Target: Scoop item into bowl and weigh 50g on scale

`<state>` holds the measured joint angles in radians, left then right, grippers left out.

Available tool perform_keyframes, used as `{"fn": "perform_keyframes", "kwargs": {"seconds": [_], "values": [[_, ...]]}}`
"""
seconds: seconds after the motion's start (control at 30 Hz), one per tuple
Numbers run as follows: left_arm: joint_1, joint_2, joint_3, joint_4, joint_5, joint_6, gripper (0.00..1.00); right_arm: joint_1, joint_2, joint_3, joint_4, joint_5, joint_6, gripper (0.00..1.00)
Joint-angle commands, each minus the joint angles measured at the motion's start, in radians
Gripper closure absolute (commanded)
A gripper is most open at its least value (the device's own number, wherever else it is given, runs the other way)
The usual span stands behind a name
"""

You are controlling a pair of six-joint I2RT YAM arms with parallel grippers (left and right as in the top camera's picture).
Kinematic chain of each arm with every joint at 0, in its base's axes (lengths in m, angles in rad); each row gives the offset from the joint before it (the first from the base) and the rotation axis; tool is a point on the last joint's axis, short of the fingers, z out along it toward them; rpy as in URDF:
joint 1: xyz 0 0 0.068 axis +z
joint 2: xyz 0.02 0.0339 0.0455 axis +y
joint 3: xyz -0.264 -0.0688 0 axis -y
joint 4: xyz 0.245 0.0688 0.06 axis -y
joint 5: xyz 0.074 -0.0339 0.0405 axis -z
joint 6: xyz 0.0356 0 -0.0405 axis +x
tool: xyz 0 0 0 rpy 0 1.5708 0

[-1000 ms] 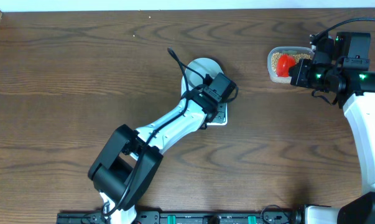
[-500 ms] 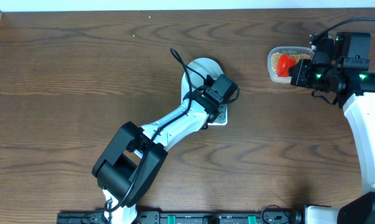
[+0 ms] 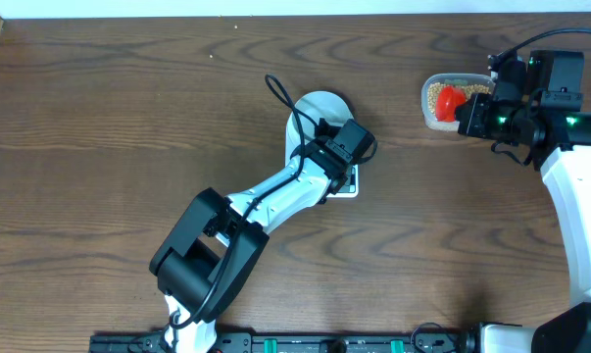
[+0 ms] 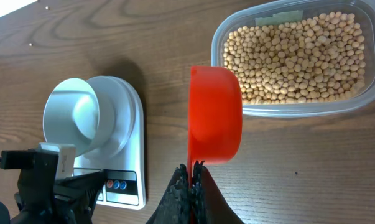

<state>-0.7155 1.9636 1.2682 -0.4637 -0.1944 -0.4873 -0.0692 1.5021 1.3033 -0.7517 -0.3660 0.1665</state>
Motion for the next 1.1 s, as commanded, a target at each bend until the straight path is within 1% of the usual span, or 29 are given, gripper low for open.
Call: {"fn": "perform_keyframes", "kwargs": {"seconds": [0.0,0.17,0.23,0.5,0.73,0.87,1.07], "values": [[0.002,0.027,-0.008,-0.006,-0.017,-0.009,0.93,-0.006,-0.019,0.019,-0.003,0.001,-0.019,0.99],[0.002,0.027,-0.008,-0.006,0.008,0.005,0.93,-0.006,-0.019,0.019,-0.004,0.001,-0.019,0.99],[0.002,0.027,-0.008,-0.005,0.027,0.027,0.93,-0.006,-0.019,0.019,-0.003,0.002,-0.019,0.99],[0.002,0.027,-0.008,-0.032,0.03,0.065,0.93,-0.006,-0.019,0.019,-0.002,0.002,-0.027,0.99],[0.002,0.027,-0.008,-0.032,0.034,0.069,0.93,-0.006,-0.019,0.019,0.003,0.002,-0.034,0.99],[0.002,0.027,-0.008,-0.016,0.102,0.128,0.93,-0.006,-0.019,0.019,0.003,0.002,-0.034,0.99],[0.002,0.027,-0.008,-0.017,0.102,0.129,0.93,-0.006,-0.019,0.019,0.004,0.002,-0.034,0.99]]}}
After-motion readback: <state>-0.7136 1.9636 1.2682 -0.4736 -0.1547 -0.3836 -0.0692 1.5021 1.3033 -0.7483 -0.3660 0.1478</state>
